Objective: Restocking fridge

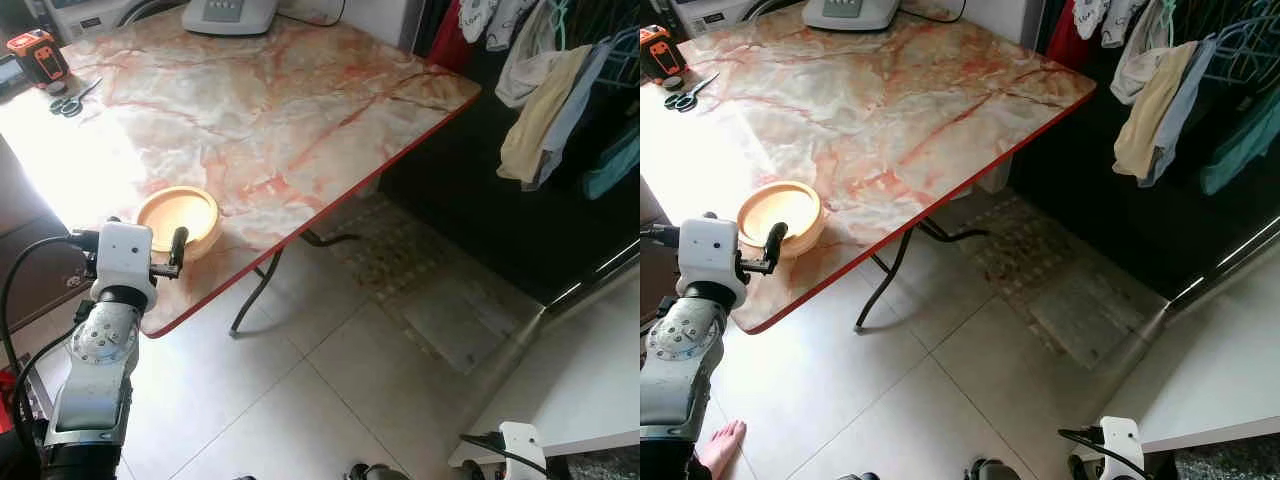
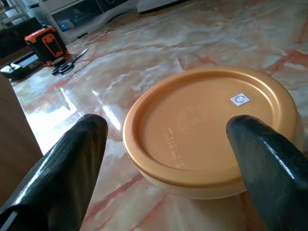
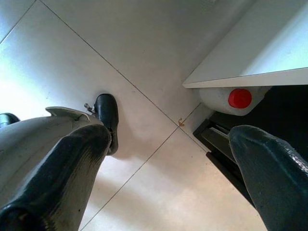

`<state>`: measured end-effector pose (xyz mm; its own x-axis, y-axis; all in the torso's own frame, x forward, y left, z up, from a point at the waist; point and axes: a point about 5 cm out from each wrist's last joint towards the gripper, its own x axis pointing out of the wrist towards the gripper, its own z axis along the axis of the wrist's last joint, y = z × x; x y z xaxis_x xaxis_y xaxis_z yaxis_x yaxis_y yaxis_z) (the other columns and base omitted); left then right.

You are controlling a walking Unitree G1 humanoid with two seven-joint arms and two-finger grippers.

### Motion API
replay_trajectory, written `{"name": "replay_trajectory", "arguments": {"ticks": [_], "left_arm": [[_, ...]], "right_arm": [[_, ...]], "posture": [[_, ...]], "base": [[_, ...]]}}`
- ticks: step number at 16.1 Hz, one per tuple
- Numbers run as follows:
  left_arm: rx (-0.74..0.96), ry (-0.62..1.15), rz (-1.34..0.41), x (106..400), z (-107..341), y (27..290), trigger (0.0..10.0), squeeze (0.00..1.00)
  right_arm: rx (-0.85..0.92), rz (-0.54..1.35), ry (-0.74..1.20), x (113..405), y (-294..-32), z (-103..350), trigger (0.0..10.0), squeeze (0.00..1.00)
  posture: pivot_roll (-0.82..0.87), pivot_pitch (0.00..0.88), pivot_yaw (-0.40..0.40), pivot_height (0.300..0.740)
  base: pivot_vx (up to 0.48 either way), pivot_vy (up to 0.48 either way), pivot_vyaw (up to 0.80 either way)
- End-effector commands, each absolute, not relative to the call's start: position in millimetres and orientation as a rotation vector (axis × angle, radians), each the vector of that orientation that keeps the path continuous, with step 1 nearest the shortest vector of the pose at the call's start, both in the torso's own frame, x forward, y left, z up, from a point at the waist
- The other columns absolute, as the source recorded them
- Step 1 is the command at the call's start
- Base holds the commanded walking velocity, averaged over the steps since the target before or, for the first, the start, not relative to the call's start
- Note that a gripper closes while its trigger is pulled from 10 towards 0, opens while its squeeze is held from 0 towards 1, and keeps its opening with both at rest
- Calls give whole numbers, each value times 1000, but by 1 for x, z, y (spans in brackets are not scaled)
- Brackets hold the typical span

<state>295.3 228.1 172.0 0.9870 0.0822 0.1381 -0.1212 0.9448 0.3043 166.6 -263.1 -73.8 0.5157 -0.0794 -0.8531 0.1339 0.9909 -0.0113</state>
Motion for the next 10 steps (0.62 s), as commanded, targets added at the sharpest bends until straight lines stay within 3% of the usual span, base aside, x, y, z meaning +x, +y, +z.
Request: {"name": "replay_trajectory", "arguments": {"ticks": [1,10], "left_arm": [[330,-77,82,296,164,227,10000,0],[247,-94,33,307,167,214,10000,0]], "right_arm": [[58,-134,1060,156,-264,-78,10000,0],[59,-135,1055,157,-264,-78,10000,0]], "posture": [[-131,210,-32,740],[-132,205,-34,740]], "base": [[0,0,0],[0,0,0]]}}
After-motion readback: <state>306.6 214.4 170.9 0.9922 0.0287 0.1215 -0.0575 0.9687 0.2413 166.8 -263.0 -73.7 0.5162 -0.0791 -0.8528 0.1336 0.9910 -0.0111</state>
